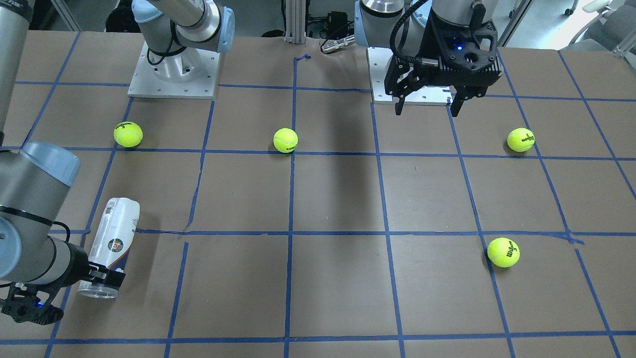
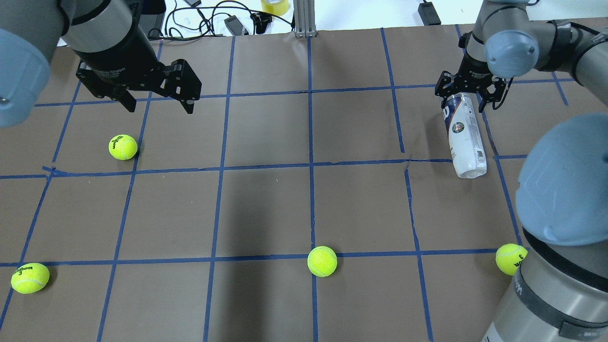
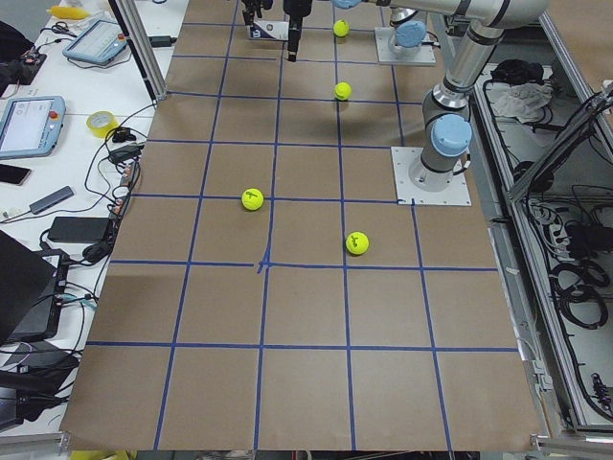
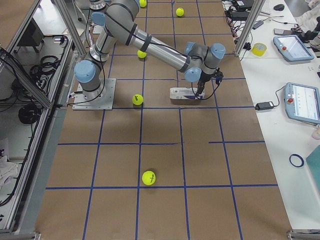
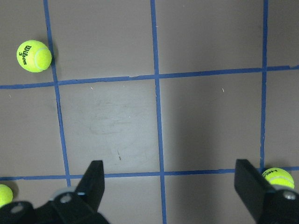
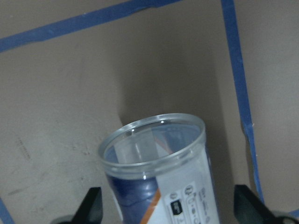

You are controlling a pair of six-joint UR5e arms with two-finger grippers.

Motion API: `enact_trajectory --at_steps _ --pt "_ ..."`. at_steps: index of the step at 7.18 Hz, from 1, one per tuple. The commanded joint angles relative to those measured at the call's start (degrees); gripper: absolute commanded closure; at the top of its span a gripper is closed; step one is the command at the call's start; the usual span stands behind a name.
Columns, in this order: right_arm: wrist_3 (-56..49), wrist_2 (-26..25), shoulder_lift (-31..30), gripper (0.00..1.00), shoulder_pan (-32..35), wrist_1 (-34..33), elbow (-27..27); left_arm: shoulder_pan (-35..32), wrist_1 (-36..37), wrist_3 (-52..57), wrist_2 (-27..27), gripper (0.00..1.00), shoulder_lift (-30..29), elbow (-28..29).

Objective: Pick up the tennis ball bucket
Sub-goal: 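Lower the right gripper onto the upright tennis ball can and grasp it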

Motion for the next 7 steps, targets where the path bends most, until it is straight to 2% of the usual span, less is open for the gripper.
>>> enact_trajectory --at_steps 1,3,4,5,6,7 --pt "-1.7 -0.2 2.1 0.00 -1.1 -3.5 0.7 0.1 0.0 0.1 0.0 0.00 0.0 0.0" --pt "-1.8 0.4 2.6 0.00 -1.0 -7.8 0.6 0.1 0.0 0.0 0.0 0.00 0.0 0.0" --pt "-2.0 0.4 2.9 0.00 -1.1 -7.9 0.7 0.1 0.0 0.0 0.1 0.00 -0.1 0.0" --pt "-1.8 0.5 2.9 0.12 -1.0 -7.9 0.7 0.1 0.0 0.0 0.1 0.00 0.0 0.0" --pt "-2.3 0.6 2.9 0.32 -1.1 -7.3 0.8 0.1 0.0 0.1 0.1 0.00 0.0 0.0" --pt "-2.9 0.7 2.5 0.41 -1.0 -7.2 1.6 0.1 0.0 0.0 0.1 0.00 0.0 0.0"
